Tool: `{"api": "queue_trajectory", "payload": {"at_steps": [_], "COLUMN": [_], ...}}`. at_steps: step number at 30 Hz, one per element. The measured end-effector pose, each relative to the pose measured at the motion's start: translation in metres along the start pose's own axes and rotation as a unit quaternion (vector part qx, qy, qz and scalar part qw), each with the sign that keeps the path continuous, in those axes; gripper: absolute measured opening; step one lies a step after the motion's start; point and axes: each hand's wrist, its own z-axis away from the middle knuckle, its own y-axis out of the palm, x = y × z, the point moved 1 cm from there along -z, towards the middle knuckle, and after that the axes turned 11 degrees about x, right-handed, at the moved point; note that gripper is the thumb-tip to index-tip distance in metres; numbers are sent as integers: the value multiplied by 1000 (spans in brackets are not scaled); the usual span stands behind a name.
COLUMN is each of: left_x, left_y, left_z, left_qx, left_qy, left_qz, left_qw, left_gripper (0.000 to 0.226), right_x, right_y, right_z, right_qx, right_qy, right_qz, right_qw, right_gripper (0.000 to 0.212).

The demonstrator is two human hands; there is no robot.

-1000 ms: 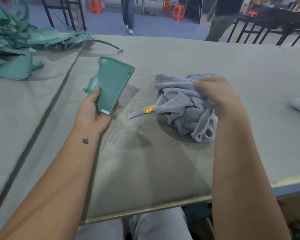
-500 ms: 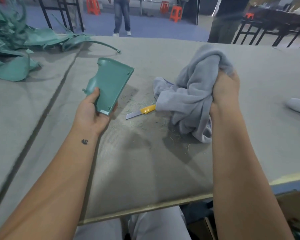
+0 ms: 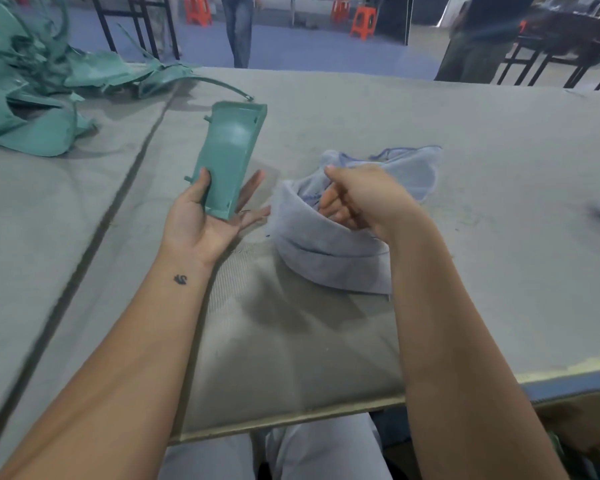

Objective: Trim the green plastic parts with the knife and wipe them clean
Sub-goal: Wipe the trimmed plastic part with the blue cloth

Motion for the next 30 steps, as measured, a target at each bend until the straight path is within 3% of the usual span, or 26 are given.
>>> {"api": "queue_trajectory", "payload": {"at_steps": [3, 5, 9, 12, 15, 17, 19, 22, 25, 27, 30], "left_x": [3, 4, 4, 4, 5, 7, 7, 4, 1, 0, 0], "left_y": [2, 4, 6, 7, 10, 13, 14, 10, 5, 4, 4], "left_z": [2, 3, 3, 5, 4, 3, 3, 1, -2, -4, -6], "left_qx": [16, 22, 32, 39, 16, 7, 2, -9, -47, -76, -105], "left_qy": [-43, -49, -21, -20, -29, -22, -7, 21, 64, 97, 119], "left_qz": [11, 23, 25, 15, -9, -33, -60, -77, -90, -91, -124], "left_qw": [999, 998, 999, 999, 999, 999, 998, 997, 993, 988, 979], "left_gripper": [32, 31, 28, 30, 38, 43, 44, 40, 31, 30, 27], "right_x": [4, 5, 3, 1, -1, 5, 12, 19, 8, 0, 4], "right_y": [3, 7, 16, 21, 26, 28, 29, 35, 34, 33, 32], "right_z": [-4, -4, -6, -13, -17, -18, -23, -35, -36, -34, -32], "right_qx": [-62, -48, -50, -97, -189, -240, -250, -164, -36, 17, 109], "right_qy": [-43, -66, -79, -93, -192, -312, -358, -255, -162, -174, -267], "right_qz": [142, 280, 304, 341, 221, 87, -85, -369, -518, -570, -616], "right_qw": [987, 956, 948, 930, 937, 915, 896, 879, 839, 803, 733], "right_gripper": [21, 12, 56, 36, 35, 33, 25, 24, 37, 23, 29]}}
